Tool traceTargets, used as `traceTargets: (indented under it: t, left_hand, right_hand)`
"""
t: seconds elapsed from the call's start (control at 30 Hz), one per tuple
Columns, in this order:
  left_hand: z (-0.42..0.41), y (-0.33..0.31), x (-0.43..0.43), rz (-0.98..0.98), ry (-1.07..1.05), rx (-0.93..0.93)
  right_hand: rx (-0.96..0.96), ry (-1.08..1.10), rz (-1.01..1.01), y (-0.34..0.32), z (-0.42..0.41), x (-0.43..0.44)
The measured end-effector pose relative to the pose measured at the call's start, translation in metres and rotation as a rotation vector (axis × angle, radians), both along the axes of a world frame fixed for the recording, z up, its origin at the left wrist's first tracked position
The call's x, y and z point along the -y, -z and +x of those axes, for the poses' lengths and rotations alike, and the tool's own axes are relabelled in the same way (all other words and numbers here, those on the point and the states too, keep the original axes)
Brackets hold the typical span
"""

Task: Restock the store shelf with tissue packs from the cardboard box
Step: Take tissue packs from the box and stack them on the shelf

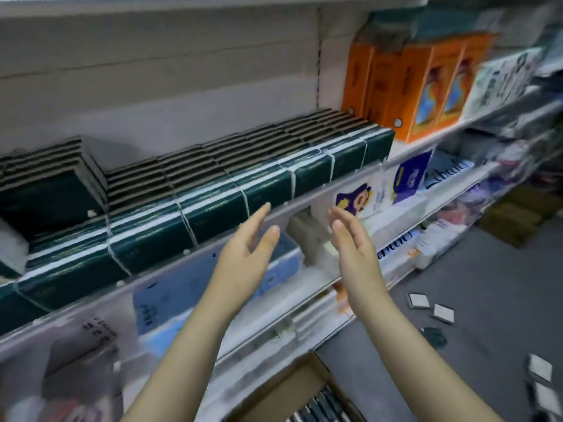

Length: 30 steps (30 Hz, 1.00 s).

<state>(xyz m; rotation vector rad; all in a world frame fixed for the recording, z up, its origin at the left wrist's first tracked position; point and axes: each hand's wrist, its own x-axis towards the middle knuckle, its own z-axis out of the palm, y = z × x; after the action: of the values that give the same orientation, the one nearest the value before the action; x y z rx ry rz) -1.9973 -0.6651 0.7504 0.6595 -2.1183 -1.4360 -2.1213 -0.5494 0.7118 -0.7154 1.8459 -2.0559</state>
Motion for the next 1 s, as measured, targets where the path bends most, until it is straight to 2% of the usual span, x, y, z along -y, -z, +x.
traceTargets:
  t: [0.27, 0.53, 0.7, 0.83, 1.0]
  left_hand:
    - [-0.009, 0.123, -0.028, 0.253, 0.023, 0.213]
    - [0.031, 0.272, -0.023, 0.492, -0.019, 0.503]
    - [0.061, 0.387, -0.018, 0.641, -0.071, 0.696]
    - [0.083, 0.503, -0.017, 0.749, -0.079, 0.873]
    - [0.092, 0.643, -0.015, 0.856, -0.102, 1.093]
  right_hand:
    - [0.261, 0.041, 0.157, 0.124, -0.002, -0.031]
    - [0.405, 0.029, 0.484, 0.272, 0.035, -0.037]
    - [0.54, 0.002, 0.648, 0.386, 0.071, -0.032]
    - [0.606, -0.084, 0.85, 0.5, 0.1, -0.03]
    - [0.549, -0.246, 1.062, 0.628, 0.119, -0.017]
